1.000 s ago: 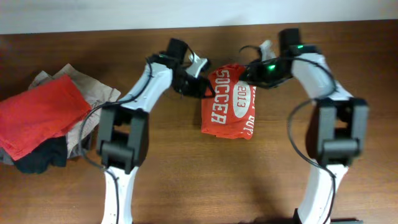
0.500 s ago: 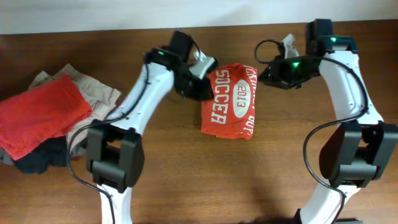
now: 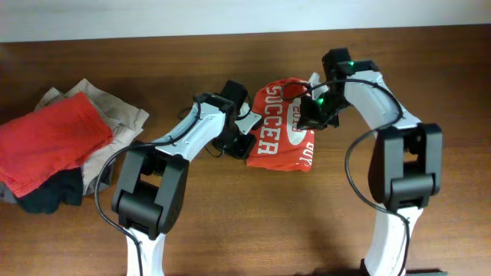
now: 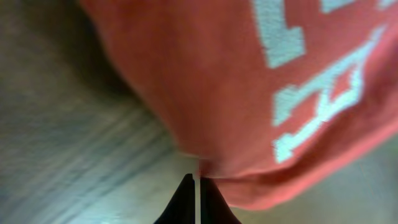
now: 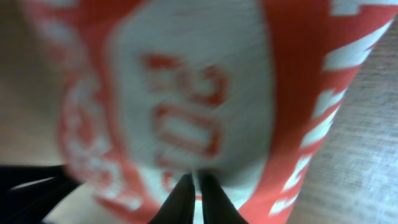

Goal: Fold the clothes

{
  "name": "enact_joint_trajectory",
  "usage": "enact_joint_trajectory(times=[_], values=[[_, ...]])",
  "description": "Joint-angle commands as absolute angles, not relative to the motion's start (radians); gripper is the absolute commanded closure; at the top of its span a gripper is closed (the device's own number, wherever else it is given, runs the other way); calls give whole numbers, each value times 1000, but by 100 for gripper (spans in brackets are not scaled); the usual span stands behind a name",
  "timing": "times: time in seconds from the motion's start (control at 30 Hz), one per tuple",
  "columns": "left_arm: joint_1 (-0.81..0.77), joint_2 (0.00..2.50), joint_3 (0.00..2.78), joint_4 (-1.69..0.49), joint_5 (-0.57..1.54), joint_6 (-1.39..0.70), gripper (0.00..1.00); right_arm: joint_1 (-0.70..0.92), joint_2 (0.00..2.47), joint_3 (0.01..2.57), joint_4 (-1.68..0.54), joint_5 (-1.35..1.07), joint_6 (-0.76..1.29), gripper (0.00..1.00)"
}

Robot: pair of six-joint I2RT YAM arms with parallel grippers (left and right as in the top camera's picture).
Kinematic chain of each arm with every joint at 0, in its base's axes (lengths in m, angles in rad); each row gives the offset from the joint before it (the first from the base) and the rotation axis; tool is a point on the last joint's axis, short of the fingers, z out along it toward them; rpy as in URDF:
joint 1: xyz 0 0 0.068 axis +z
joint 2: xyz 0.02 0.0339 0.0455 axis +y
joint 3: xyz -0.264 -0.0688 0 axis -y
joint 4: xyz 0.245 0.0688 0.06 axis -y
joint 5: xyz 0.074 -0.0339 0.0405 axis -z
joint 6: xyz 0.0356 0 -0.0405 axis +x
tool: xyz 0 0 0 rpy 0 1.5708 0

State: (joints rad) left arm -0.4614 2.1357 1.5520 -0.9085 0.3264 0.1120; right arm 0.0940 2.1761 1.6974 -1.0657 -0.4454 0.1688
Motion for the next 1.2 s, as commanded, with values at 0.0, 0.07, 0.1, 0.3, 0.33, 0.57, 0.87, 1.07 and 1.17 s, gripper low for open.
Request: enact_joint_trajectory(times=[0.0,0.07,0.1,0.3,0.33,0.57,0.87,1.07,1.17], values=[[-450,2145,1548,-893,242,129,95,89,2202,1689,-1046,-407,197,89],[-440,2140,1572,-912,243,125,94,88,2191,1695,-1040,-445,137,85],[-434,2136,1590,-930,243,118,92,84,2181,1703,-1043,-480,91,83],[-386,2072,1799,-1132,243,13,87,45,2033,1768,-1057,-561,15,84],[-382,2059,1828,-1155,243,13,88,42,2015,1774,-1044,-561,15,88],[-372,1880,2064,-1214,155,15,88,79,2024,1776,-833,-430,-15,96],[-372,1667,2136,-1221,18,15,94,146,2216,1776,-673,-198,-6,96],[-372,1628,2136,-1257,18,15,94,136,2338,1776,-674,-80,7,96],[-372,1628,2135,-1274,18,15,94,133,2374,1776,-748,18,13,96]])
